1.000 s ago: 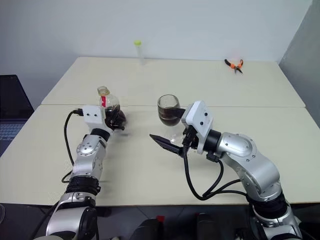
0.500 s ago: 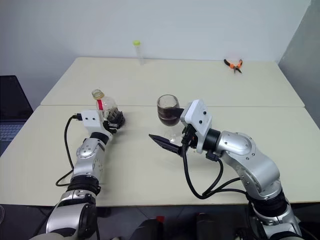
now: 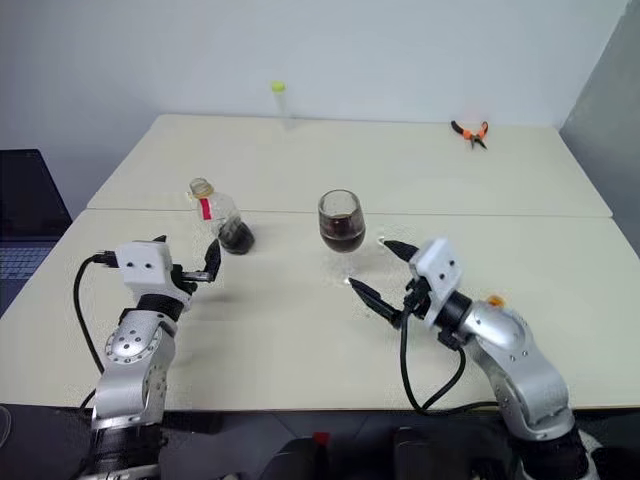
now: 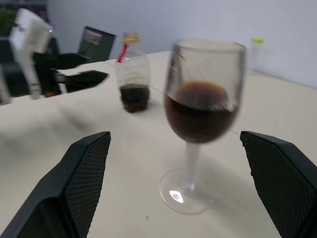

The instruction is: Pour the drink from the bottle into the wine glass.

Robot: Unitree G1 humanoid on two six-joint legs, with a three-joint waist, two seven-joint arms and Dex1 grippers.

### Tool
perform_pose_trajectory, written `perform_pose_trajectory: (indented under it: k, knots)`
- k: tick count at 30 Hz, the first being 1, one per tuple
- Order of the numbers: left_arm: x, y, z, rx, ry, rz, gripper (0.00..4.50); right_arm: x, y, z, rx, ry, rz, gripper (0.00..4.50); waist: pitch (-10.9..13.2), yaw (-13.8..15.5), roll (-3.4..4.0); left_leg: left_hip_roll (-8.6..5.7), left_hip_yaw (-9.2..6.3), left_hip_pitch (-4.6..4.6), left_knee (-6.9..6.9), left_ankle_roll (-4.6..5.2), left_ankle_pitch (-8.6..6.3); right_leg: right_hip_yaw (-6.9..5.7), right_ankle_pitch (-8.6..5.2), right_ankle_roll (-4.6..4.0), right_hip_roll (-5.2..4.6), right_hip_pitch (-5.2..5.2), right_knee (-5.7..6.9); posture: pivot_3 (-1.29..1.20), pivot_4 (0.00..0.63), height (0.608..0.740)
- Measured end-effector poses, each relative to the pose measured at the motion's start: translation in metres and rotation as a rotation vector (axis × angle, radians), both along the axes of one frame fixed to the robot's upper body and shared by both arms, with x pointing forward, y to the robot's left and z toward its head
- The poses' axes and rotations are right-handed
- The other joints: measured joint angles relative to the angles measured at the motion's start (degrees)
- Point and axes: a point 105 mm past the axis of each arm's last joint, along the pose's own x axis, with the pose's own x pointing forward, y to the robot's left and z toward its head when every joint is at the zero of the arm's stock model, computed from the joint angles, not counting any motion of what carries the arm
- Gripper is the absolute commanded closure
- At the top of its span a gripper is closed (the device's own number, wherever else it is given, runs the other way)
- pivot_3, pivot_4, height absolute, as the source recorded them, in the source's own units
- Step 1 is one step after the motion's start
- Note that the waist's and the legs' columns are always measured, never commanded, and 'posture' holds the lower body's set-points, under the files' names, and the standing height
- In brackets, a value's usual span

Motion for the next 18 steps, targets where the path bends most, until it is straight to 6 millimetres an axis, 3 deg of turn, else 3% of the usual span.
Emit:
perform_pose_trajectory:
  k: [11, 18]
  knots:
    - [-0.003, -0.015, -0.01, -0.047, 0.039, -0.023, 0.01, 0.048, -0.061, -0.057, 0.053, -0.017, -0.468, 0.0, 0.02, -0.07, 0.03, 0.04, 0.15, 0.03, -0.03, -0.03, 0.01, 0.09, 0.0, -0.01, 0.29, -0.03, 0.0, 0.0, 0.15, 0.74]
    - [-0.006, -0.021, -0.013, -0.067, 0.04, -0.029, 0.01, 0.061, -0.084, -0.06, 0.094, -0.033, -0.583, 0.0, 0.02, -0.09, 0.03, 0.06, 0.2, 0.03, -0.04, -0.02, 0.01, 0.14, 0.0, -0.01, 0.31, -0.03, 0.0, 0.0, 0.15, 0.74]
